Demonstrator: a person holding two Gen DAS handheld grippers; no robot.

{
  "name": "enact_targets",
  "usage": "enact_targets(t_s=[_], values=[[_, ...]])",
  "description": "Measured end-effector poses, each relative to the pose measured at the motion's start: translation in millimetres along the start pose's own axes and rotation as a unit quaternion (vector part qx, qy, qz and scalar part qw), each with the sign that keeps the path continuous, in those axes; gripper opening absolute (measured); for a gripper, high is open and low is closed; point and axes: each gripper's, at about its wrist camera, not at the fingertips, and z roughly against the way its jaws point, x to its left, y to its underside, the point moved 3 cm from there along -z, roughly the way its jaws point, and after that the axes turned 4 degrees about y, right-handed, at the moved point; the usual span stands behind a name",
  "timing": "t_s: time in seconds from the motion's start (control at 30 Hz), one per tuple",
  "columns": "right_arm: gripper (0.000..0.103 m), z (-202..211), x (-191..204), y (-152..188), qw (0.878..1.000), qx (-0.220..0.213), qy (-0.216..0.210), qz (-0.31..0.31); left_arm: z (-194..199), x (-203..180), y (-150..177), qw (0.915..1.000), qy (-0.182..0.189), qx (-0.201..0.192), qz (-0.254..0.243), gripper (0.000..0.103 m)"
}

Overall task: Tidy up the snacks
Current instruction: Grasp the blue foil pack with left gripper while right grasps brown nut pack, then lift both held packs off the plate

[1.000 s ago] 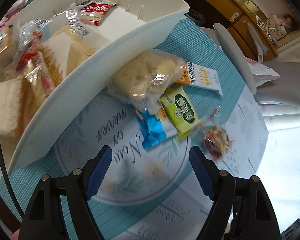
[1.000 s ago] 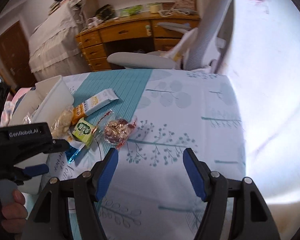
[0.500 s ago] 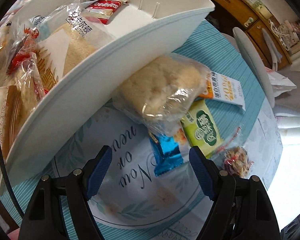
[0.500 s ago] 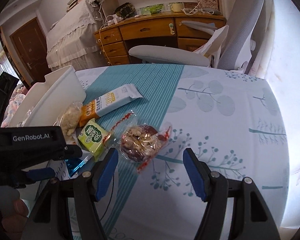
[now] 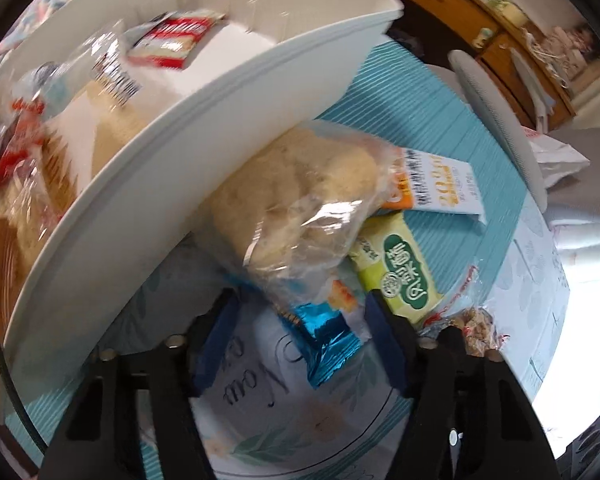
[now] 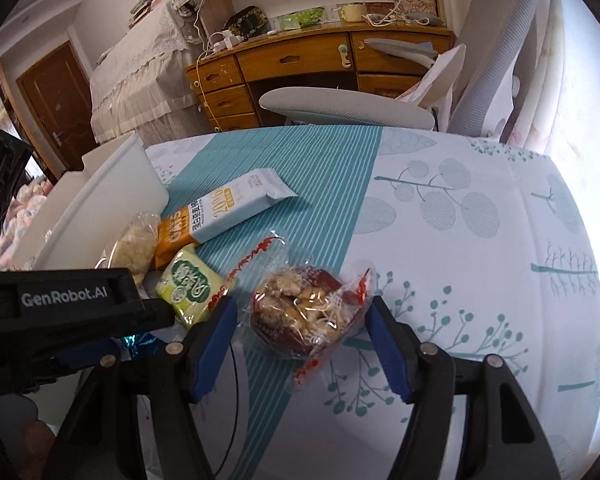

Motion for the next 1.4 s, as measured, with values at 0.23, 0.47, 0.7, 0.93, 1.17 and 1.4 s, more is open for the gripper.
enact_targets(t_s=[0.23, 0.47, 0.7, 0.93, 1.17, 1.4], values=[[0.050, 0.4, -6.8, 0.5, 0.999, 0.014, -0.005, -0.029, -3.3, -6.1, -5.9, 0.9998, 0.007, 0.006, -0.019, 0.040], [0.050, 10.9, -29.3, 10.3, 0.989, 0.050, -0.045, -0.128, 5.7, 5.2, 8.7, 0.9986, 0.013, 0.043, -0.027, 0.038], [0.050, 37.5, -36.4, 30.4, 0.982, 0.074, -0.042, -0.171, 14.9, 19.4, 30.7, 0.9942, 0.003, 0.101, -0.038, 0.038], [0.050, 76.5, -26.3, 58.9, 0.974, 0.107, -0.056, -0.192, 49.0, 29.6, 57.2, 0.9904, 0.005, 0.123, -0.063, 0.038], [0.050, 122.7, -12.1, 78.6, 0.972, 0.108, -0.065, -0.199, 103.0, 36.5, 82.0, 0.9873, 0.025, 0.124, -0.096, 0.038], [0.050, 166.9, 5.7, 87.2, 0.971, 0.075, -0.076, -0.212, 170.9, 53.9, 97.5, 0.9829, 0.053, 0.094, -0.149, 0.038]])
